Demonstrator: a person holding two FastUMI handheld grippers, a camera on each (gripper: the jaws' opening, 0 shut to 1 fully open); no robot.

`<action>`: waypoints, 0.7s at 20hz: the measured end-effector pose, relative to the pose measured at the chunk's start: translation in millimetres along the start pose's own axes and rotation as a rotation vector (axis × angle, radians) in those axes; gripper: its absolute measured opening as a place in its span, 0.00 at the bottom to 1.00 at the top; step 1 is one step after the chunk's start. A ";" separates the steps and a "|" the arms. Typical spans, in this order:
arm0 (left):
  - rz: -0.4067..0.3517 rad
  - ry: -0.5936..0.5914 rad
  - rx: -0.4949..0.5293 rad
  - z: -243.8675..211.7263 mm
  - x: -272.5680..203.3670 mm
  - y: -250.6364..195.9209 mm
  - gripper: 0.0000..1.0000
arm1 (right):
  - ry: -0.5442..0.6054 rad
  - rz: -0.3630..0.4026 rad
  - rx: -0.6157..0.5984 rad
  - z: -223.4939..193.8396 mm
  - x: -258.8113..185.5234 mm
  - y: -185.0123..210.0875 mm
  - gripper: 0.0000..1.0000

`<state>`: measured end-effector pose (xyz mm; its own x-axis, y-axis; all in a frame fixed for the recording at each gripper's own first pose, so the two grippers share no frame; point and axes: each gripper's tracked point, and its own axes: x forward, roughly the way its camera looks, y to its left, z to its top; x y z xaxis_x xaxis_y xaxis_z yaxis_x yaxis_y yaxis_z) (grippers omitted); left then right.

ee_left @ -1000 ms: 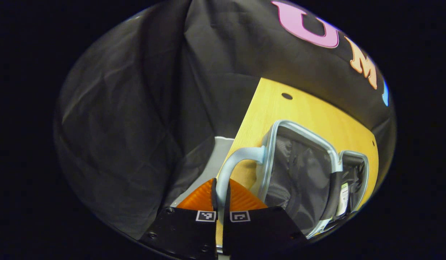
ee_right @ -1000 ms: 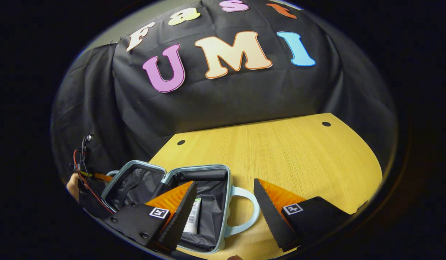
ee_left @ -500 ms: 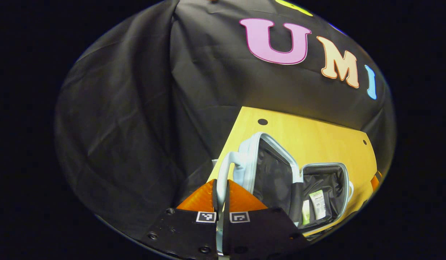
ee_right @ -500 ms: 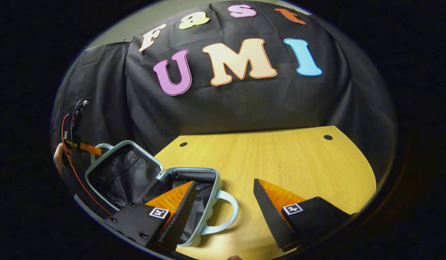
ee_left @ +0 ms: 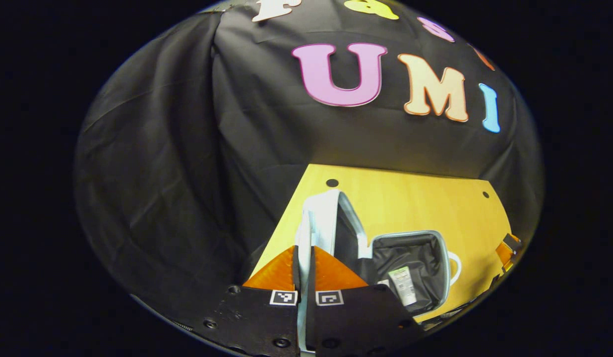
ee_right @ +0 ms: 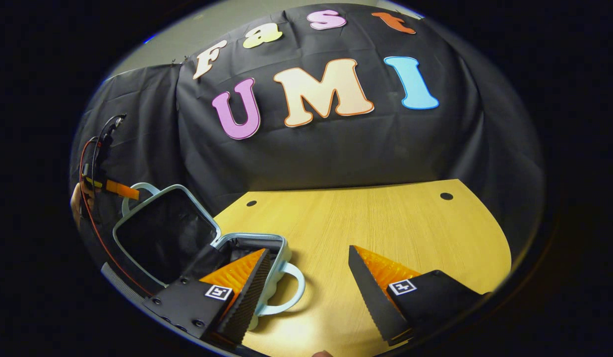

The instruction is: First open the suitcase, pack the skin care products into it, and then close the suitcase.

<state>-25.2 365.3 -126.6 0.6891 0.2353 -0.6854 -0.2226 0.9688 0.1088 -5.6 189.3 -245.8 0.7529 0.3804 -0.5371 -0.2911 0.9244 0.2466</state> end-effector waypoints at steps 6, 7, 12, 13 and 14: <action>-0.046 -0.037 0.035 4.8 -22.6 -61.4 0.00 | -0.014 0.007 -0.009 3.7 -9.0 -18.6 0.98; -0.062 -0.046 0.040 4.6 -23.5 -71.6 0.00 | -0.017 0.008 -0.012 4.3 -11.2 -21.3 0.98; -0.148 -0.071 0.071 5.2 -28.4 -131.4 0.00 | -0.020 0.003 -0.029 5.5 -22.2 -36.0 0.98; -0.160 -0.078 0.082 5.4 -30.4 -142.7 0.00 | -0.020 0.000 -0.031 6.1 -22.9 -40.3 0.98; -0.170 -0.083 0.090 4.0 -30.2 -153.1 0.00 | -0.020 -0.002 -0.033 6.6 -25.5 -43.3 0.98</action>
<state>-9.1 210.1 -119.8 0.7667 0.0702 -0.6381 -0.0386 0.9972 0.0633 -8.3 139.3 -237.5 0.7651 0.3778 -0.5214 -0.3084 0.9259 0.2184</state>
